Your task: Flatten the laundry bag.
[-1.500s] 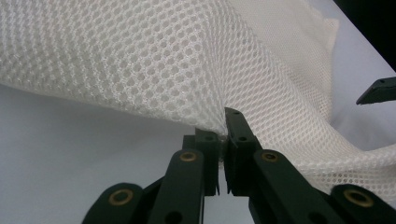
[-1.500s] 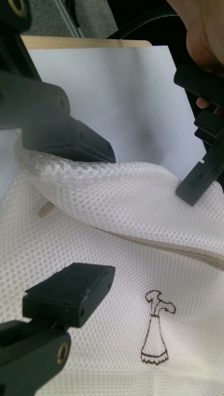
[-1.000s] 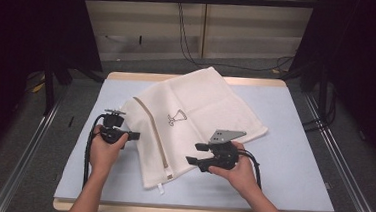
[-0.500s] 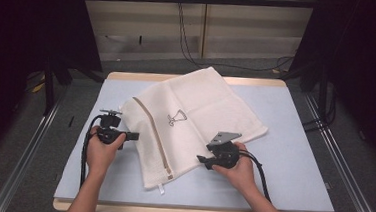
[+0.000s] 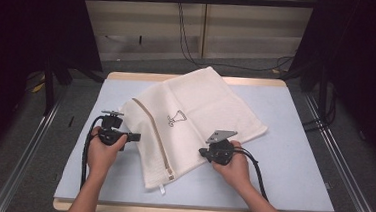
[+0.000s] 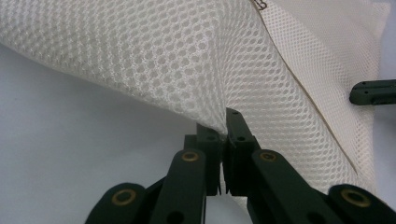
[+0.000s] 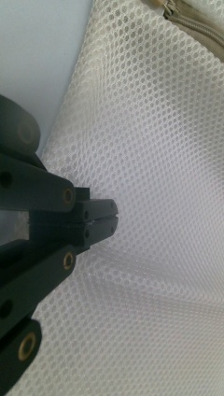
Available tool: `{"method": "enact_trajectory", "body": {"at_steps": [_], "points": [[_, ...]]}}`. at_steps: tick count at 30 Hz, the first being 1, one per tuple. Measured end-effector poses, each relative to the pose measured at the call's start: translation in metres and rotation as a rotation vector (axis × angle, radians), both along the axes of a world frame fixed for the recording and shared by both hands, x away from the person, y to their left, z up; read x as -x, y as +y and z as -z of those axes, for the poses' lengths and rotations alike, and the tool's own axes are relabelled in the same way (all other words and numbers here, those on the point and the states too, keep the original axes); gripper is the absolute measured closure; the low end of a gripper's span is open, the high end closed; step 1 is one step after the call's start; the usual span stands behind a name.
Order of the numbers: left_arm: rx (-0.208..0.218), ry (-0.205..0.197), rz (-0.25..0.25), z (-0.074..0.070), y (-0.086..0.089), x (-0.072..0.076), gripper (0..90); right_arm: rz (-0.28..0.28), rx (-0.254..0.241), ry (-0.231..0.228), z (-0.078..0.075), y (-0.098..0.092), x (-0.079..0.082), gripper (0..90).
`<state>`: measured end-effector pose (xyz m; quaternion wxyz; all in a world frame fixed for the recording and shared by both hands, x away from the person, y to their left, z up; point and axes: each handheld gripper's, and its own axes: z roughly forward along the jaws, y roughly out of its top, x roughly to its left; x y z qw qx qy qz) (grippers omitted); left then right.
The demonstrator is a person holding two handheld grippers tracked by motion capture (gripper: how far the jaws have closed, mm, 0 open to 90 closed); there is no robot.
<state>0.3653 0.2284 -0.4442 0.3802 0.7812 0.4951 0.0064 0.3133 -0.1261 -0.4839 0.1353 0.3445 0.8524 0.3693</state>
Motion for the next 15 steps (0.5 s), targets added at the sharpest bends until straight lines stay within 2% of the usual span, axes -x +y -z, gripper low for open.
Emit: {"method": "enact_trajectory", "body": {"at_steps": [2,3,5,8,15], "points": [[0.008,0.007,0.001,0.0,0.001,0.0,87.0,-0.001,-0.003,0.006,-0.001,-0.001,0.0,90.0],[0.014,0.011,0.0,0.0,0.001,0.001,87.0,0.016,0.02,-0.01,-0.002,-0.001,0.0,90.0],[0.012,0.017,0.016,0.001,-0.001,0.002,87.0,0.028,0.022,0.002,-0.003,-0.004,0.0,90.0],[0.03,0.028,0.043,0.001,-0.009,0.006,87.0,0.058,0.028,0.003,-0.005,-0.017,-0.004,90.0],[0.033,0.038,0.115,0.005,-0.032,0.014,85.9,0.111,0.039,-0.005,-0.005,-0.049,-0.01,90.0]]}}
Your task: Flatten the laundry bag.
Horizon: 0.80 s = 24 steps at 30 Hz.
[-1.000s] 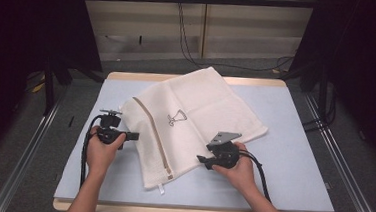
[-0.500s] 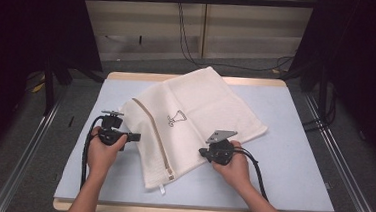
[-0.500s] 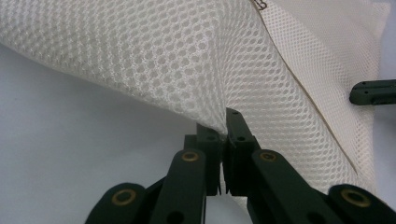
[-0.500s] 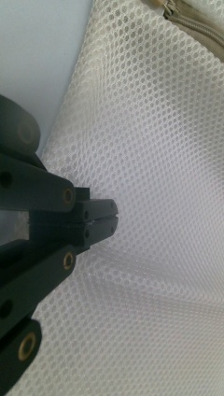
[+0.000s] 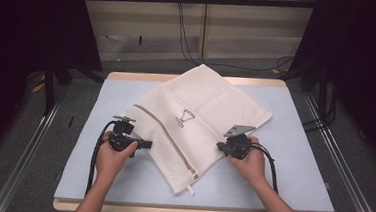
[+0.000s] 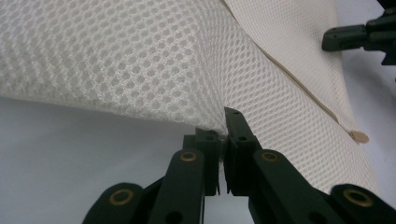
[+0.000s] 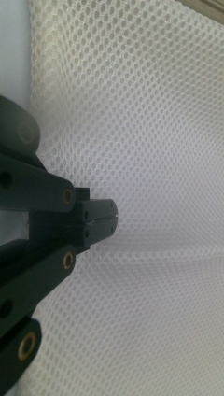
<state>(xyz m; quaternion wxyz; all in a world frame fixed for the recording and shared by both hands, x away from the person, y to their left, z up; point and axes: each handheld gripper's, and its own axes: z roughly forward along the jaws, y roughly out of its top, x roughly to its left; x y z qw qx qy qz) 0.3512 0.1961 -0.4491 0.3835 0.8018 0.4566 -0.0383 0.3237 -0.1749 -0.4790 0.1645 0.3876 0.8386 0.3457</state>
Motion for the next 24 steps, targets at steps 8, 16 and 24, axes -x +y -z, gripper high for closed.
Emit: {"method": "enact_trajectory", "body": {"at_steps": [8,16,24], "points": [[-0.006,0.021,0.017,0.003,0.002,0.002,66.9,0.059,-0.004,-0.01,0.0,-0.03,-0.003,90.0],[-0.023,-0.018,-0.044,0.001,0.018,0.0,59.9,0.085,0.003,-0.006,0.0,-0.041,-0.004,90.0],[-0.027,-0.084,-0.076,0.002,0.031,-0.009,53.8,0.092,-0.016,-0.003,0.002,-0.045,-0.002,90.0]]}}
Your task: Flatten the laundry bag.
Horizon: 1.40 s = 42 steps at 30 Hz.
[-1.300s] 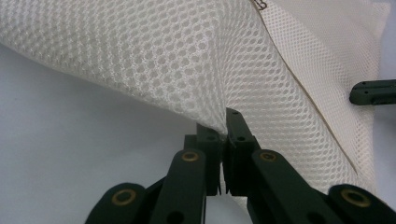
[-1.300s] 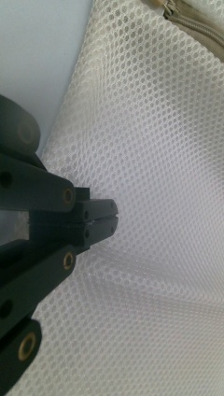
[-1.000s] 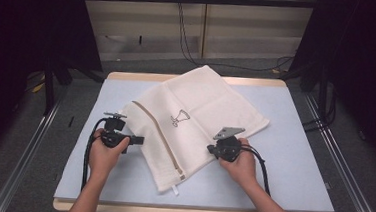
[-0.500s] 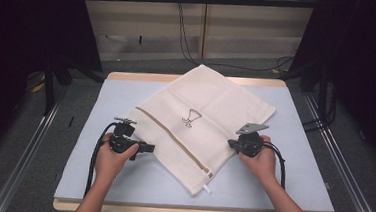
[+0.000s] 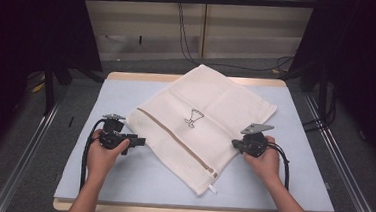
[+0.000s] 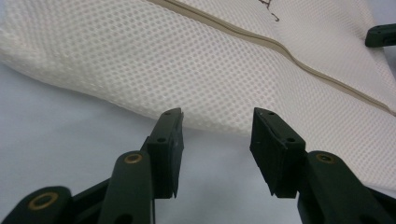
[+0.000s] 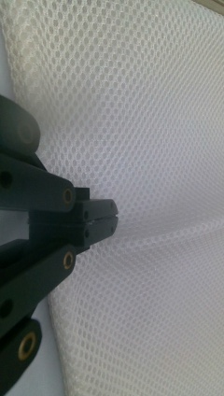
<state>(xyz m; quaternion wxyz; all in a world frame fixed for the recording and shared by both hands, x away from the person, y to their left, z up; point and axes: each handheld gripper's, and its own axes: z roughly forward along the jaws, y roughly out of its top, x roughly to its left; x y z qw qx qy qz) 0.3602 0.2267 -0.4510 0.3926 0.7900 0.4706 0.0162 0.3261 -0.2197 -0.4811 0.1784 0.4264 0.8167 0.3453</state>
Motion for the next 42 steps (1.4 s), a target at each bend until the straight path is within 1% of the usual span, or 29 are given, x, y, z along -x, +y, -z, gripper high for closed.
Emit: {"method": "enact_trajectory", "body": {"at_steps": [3,4,6,7,9,10,11,12,14,15,16,18,19,20,24,25,26,27,28,30,32,33,34,36,37,38,39,41,42], "points": [[-0.022,-0.039,-0.018,-0.002,0.004,-0.003,50.6,0.013,0.001,0.001,0.0,-0.003,0.001,90.0],[-0.031,-0.051,-0.019,-0.002,0.005,-0.005,49.3,0.024,-0.002,0.012,0.0,-0.004,0.001,90.0],[-0.064,-0.073,-0.014,-0.003,0.006,-0.007,48.1,0.025,0.002,0.005,0.0,-0.008,0.001,90.0],[-0.066,-0.087,-0.028,-0.002,0.004,-0.008,47.0,0.031,-0.002,0.002,0.0,-0.009,0.001,90.0],[-0.084,-0.113,-0.024,-0.002,0.003,-0.011,46.1,0.042,-0.002,0.001,0.0,-0.012,0.002,90.0],[-0.096,-0.127,-0.033,-0.001,0.001,-0.012,45.2,0.052,0.001,0.008,0.0,-0.012,0.003,90.0],[-0.118,-0.147,-0.031,0.0,0.0,-0.014,44.3,0.044,0.009,-0.004,0.0,-0.014,0.003,90.0],[-0.136,-0.156,-0.028,0.002,-0.001,-0.016,42.3,0.052,0.018,-0.001,-0.001,-0.014,0.004,90.0],[-0.123,-0.135,-0.021,0.006,-0.003,-0.021,40.2,0.05,0.03,-0.015,-0.001,-0.016,0.005,90.0],[-0.119,-0.133,-0.029,0.008,-0.004,-0.024,38.4,0.06,0.03,-0.006,-0.002,-0.017,0.006,90.0],[-0.127,-0.136,-0.026,0.01,-0.005,-0.026,38.3,0.057,0.038,-0.016,-0.001,-0.019,0.007,90.0],[-0.155,-0.156,-0.031,0.012,-0.008,-0.03,38.3,0.063,0.033,-0.014,-0.001,-0.021,0.008,90.0],[-0.156,-0.16,-0.016,0.013,-0.009,-0.033,38.3,0.061,0.027,-0.018,0.0,-0.022,0.009,90.0],[-0.157,-0.157,-0.012,0.014,-0.011,-0.034,38.3,0.07,0.017,-0.012,0.0,-0.023,0.01,90.0],[-0.189,-0.163,0.01,0.021,-0.019,-0.04,37.7,0.068,0.018,-0.015,0.001,-0.024,0.011,90.0],[-0.199,-0.156,0.018,0.023,-0.02,-0.041,38.5,0.068,0.009,-0.013,0.002,-0.024,0.011,90.0],[-0.192,-0.155,0.019,0.025,-0.021,-0.041,40.1,0.069,0.009,-0.014,0.002,-0.024,0.011,90.0],[-0.203,-0.157,0.026,0.026,-0.022,-0.041,41.0,0.068,0.009,-0.016,0.002,-0.024,0.011,90.0],[-0.228,-0.16,0.039,0.026,-0.022,-0.042,42.1,0.065,0.007,-0.017,0.002,-0.025,0.011,90.0],[-0.237,-0.162,0.052,0.026,-0.025,-0.04,46.7,0.065,0.006,-0.019,0.002,-0.025,0.011,90.0],[-0.249,-0.16,0.04,0.025,-0.027,-0.039,51.7,0.071,0.007,-0.016,0.002,-0.025,0.01,90.0],[-0.247,-0.155,0.035,0.025,-0.028,-0.038,56.3,0.071,0.005,-0.012,0.003,-0.024,0.01,90.0],[-0.226,-0.145,0.02,0.025,-0.028,-0.037,62.5,0.067,0.008,-0.013,0.003,-0.025,0.01,90.0],[-0.251,-0.145,0.035,0.024,-0.027,-0.036,66.8,0.072,0.01,-0.011,0.002,-0.024,0.01,90.0],[-0.238,-0.138,0.024,0.024,-0.027,-0.036,70.4,0.074,0.011,-0.008,0.002,-0.024,0.009,90.0],[-0.249,-0.134,0.023,0.023,-0.027,-0.035,77.6,0.076,0.014,-0.008,0.002,-0.023,0.009,90.0],[-0.242,-0.125,0.012,0.022,-0.028,-0.034,83.1,0.073,0.017,-0.01,0.002,-0.024,0.009,90.0],[-0.229,-0.104,0.008,0.021,-0.026,-0.033,86.9,0.077,0.009,-0.011,0.002,-0.024,0.008,90.0],[-0.205,-0.084,-0.008,0.021,-0.026,-0.032,87.5,0.082,0.011,-0.013,0.002,-0.024,0.007,90.0]]}}
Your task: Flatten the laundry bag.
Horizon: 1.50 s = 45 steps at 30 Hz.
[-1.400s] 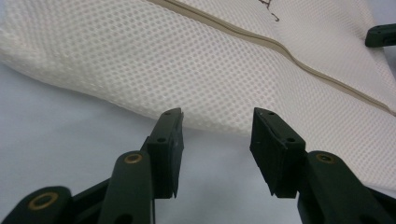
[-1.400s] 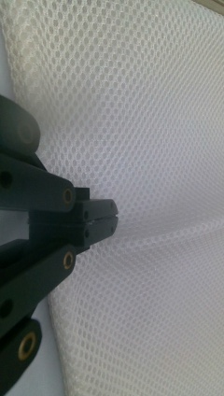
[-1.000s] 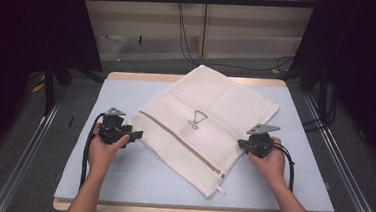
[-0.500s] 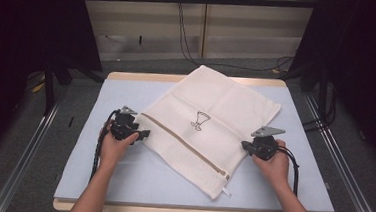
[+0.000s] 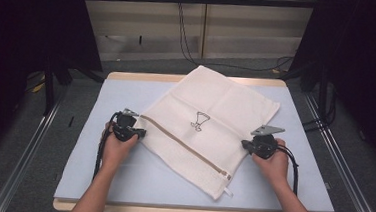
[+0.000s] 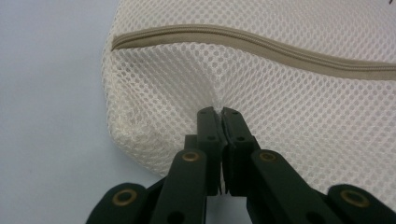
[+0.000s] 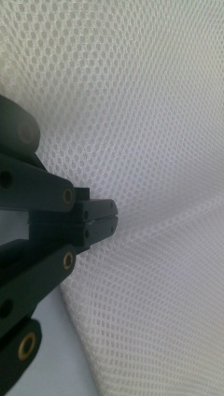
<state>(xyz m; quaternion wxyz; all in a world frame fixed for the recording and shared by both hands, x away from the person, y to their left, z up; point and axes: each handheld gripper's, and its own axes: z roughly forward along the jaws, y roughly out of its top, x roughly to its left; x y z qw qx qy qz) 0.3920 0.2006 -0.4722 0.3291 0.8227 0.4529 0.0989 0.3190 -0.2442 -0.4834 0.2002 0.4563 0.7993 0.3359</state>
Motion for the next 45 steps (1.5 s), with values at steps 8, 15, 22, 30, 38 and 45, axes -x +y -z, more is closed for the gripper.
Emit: {"method": "enact_trajectory", "body": {"at_steps": [8,15,22,30,38,45], "points": [[0.036,0.081,0.012,-0.009,0.006,0.014,88.9,-0.001,0.039,-0.005,-0.001,0.0,-0.007,90.0],[0.051,0.087,0.02,-0.011,0.008,0.029,89.0,0.025,0.056,-0.007,-0.003,-0.002,-0.017,90.0],[0.052,0.104,0.031,-0.01,0.004,0.043,88.9,0.049,0.068,-0.038,0.0,-0.007,-0.023,90.0],[0.079,0.094,0.025,-0.016,0.008,0.047,80.4,0.059,0.051,-0.045,-0.001,-0.01,-0.024,90.0],[0.087,-0.011,-0.048,-0.027,0.012,0.029,56.1,0.094,0.018,-0.057,-0.006,-0.014,-0.012,79.7],[0.067,-0.035,-0.085,-0.01,0.016,0.0,41.9,0.093,-0.043,-0.037,-0.009,-0.011,0.008,60.1]]}}
